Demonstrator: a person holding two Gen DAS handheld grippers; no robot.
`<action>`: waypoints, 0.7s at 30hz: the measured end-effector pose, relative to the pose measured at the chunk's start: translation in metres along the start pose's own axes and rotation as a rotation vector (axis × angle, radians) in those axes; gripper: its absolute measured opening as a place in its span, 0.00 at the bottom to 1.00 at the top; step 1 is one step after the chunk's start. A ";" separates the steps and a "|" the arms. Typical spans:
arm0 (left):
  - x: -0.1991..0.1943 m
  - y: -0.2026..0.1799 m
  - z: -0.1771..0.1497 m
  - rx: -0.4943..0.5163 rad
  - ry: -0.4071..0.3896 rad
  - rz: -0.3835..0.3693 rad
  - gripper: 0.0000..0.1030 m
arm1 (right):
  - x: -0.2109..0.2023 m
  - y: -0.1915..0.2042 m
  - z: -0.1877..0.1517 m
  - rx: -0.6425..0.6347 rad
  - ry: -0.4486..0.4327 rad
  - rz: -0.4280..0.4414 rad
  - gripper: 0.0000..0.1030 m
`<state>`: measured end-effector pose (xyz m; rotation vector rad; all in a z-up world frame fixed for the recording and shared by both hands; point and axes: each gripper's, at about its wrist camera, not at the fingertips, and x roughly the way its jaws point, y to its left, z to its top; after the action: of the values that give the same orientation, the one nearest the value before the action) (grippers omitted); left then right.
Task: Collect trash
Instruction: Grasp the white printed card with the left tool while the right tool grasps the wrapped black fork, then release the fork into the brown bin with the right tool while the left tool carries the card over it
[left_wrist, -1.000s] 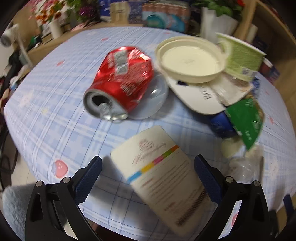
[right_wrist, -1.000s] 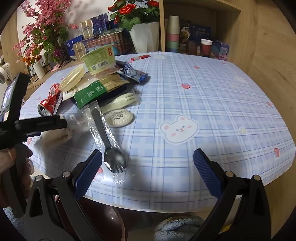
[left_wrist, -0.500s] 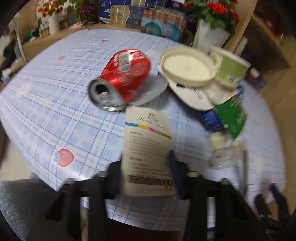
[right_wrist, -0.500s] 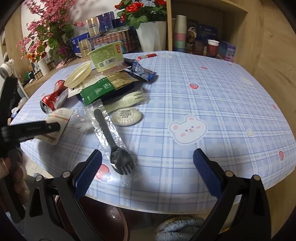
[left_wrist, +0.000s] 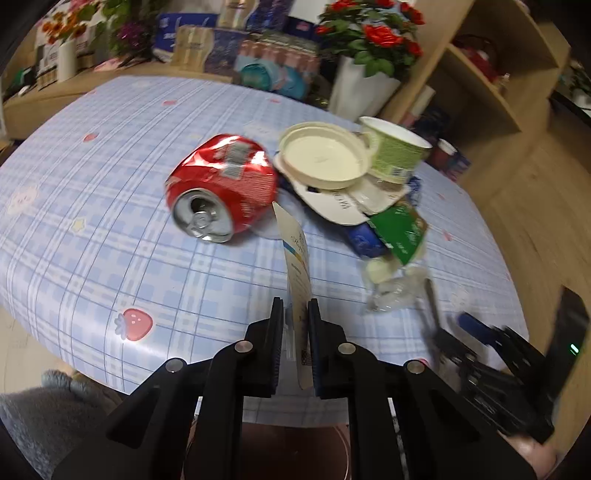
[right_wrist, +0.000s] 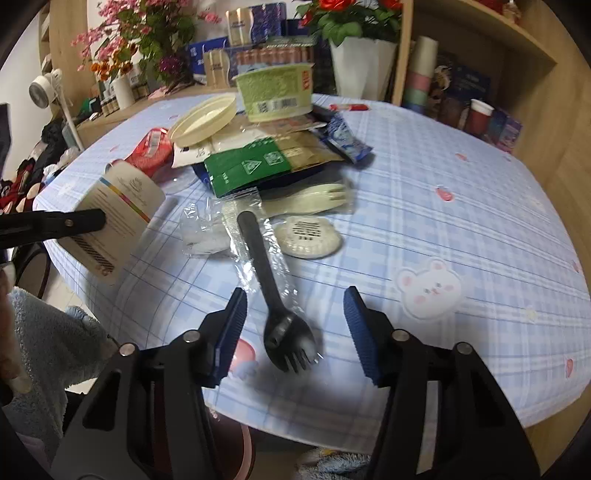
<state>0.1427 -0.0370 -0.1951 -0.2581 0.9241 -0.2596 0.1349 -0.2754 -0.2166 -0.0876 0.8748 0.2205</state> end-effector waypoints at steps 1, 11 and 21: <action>-0.003 -0.001 0.000 0.011 -0.005 -0.009 0.12 | 0.003 0.001 0.002 -0.003 0.004 0.004 0.53; -0.029 0.006 -0.002 0.050 -0.066 -0.025 0.12 | 0.002 0.006 0.012 0.027 0.006 0.051 0.17; -0.064 0.015 -0.008 0.055 -0.131 -0.041 0.12 | -0.036 0.018 0.011 0.074 -0.065 0.056 0.14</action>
<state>0.1012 -0.0030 -0.1568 -0.2410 0.7817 -0.3023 0.1169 -0.2619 -0.1811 0.0125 0.8207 0.2417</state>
